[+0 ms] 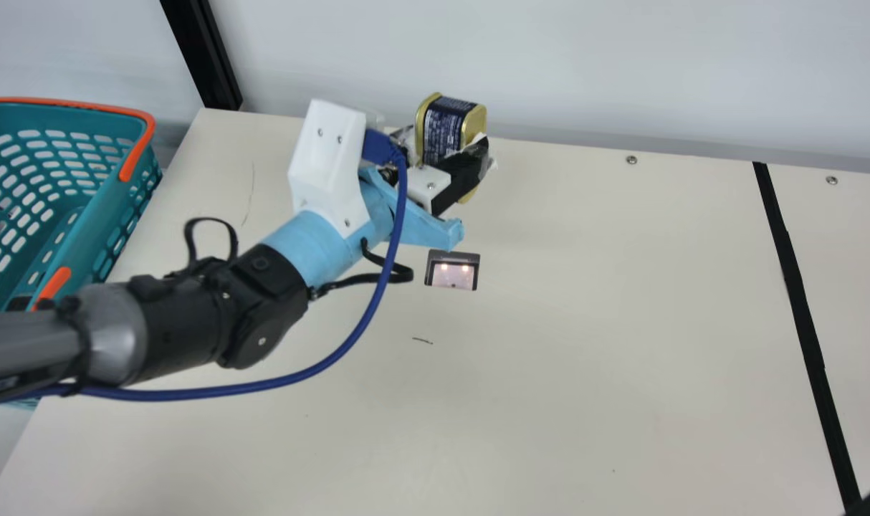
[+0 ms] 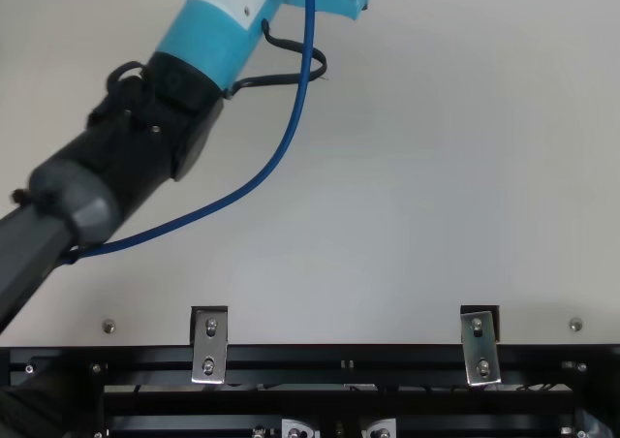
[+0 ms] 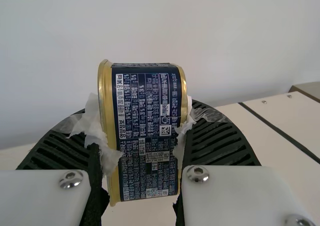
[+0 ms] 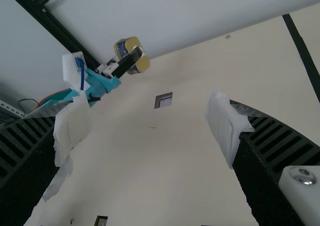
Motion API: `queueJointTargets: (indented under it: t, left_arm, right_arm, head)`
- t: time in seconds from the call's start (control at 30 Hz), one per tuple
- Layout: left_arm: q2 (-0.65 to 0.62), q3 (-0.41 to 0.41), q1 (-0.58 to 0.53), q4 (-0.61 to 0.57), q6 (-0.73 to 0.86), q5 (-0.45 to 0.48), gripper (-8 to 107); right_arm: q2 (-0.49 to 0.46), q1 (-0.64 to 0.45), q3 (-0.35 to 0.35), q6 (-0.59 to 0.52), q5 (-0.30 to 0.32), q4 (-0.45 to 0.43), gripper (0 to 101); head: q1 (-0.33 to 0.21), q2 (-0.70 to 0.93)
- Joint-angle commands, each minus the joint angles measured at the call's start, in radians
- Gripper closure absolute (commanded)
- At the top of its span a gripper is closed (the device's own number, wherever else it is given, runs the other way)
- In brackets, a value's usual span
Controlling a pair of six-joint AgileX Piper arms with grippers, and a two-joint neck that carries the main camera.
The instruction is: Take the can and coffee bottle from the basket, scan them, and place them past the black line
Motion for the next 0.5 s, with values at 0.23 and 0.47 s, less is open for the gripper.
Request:
queueJointTargets:
  t: [0.23,0.47]
  left_arm:
    - [-0.225,-0.093,0.023,0.207,-0.05,0.49,89]
    - [-0.301,-0.097,-0.116,0.376,-0.166,0.786,89]
  right_arm:
    - [0.0,0.0,0.0,0.0,0.0,0.0,0]
    - [0.0,0.0,0.0,0.0,0.0,0.0,0]
  head:
    - [-0.004,-0.006]
    - [-0.004,-0.006]
